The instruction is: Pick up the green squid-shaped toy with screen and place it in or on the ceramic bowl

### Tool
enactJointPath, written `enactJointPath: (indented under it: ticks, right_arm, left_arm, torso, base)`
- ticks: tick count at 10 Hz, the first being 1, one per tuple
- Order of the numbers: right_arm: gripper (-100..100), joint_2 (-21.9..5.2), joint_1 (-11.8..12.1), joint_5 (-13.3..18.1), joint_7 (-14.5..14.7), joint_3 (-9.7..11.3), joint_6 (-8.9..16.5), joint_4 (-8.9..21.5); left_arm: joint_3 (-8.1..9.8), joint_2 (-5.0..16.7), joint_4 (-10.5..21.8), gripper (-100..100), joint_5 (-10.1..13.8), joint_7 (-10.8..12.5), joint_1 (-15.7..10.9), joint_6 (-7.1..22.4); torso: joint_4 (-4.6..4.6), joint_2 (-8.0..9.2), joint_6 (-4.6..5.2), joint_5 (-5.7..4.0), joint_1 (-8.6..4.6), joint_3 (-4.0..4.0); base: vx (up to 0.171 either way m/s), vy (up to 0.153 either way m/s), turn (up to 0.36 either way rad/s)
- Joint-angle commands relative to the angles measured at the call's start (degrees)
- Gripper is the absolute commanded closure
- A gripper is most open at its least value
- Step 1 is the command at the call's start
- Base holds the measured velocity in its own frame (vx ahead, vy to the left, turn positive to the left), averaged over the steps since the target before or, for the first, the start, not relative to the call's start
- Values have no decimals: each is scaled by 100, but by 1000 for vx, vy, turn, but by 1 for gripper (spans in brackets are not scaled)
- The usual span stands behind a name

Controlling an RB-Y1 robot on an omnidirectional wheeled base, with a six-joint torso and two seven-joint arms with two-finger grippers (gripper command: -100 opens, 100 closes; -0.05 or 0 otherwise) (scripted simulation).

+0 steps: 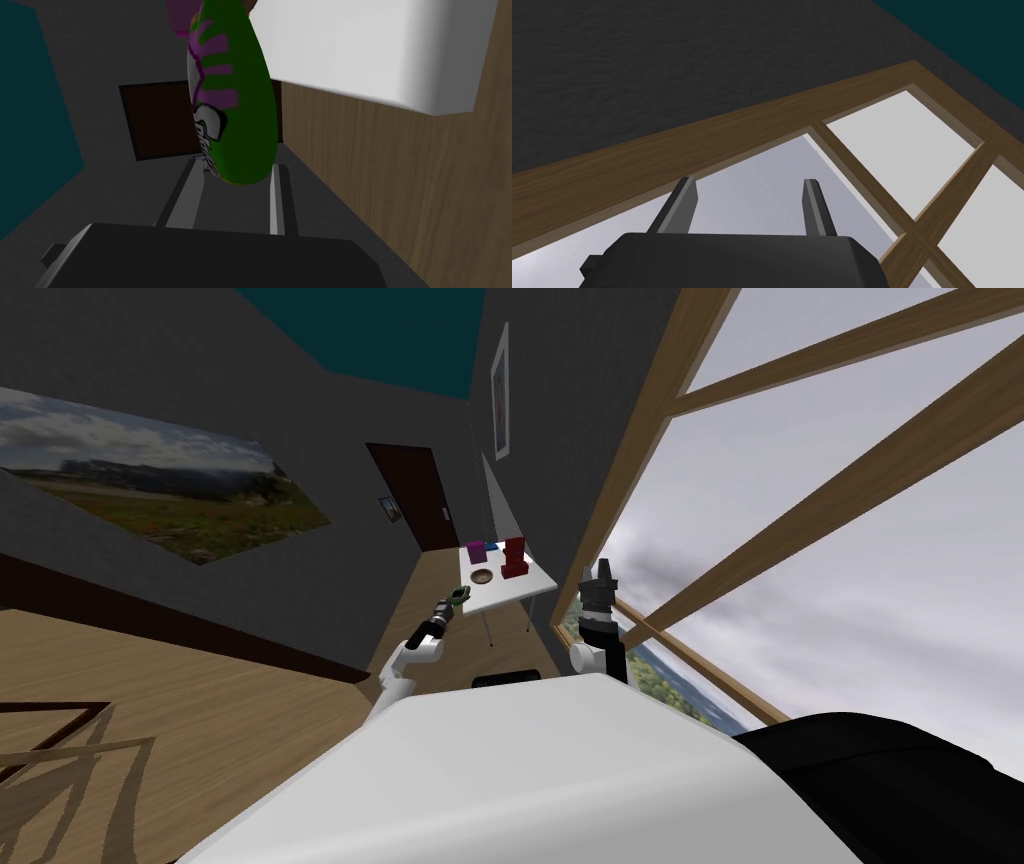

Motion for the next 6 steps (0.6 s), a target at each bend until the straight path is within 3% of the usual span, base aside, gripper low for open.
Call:
enactJointPath:
  ticks: [1,2,6]
  right_arm:
    - [0,0,0,0,0,0,0,0]
    - [0,0,0,0,0,0,0,0]
    - [0,0,0,0,0,0,0,0]
  left_arm:
    - [63,22,-100,100,32,-22,-119,286]
    - [63,22,-100,100,32,-22,-119,336]
    - [209,73,-264,100,89,-74,-489,1017]
  torso:
    - [0,0,0,0,0,0]
    - [3,0,1,-2,-1,1]
    - [4,2,1,-5,-13,3]
  base:
    - [31,-6,-31]
    - [25,-8,-16]
    - [37,-20,-48]
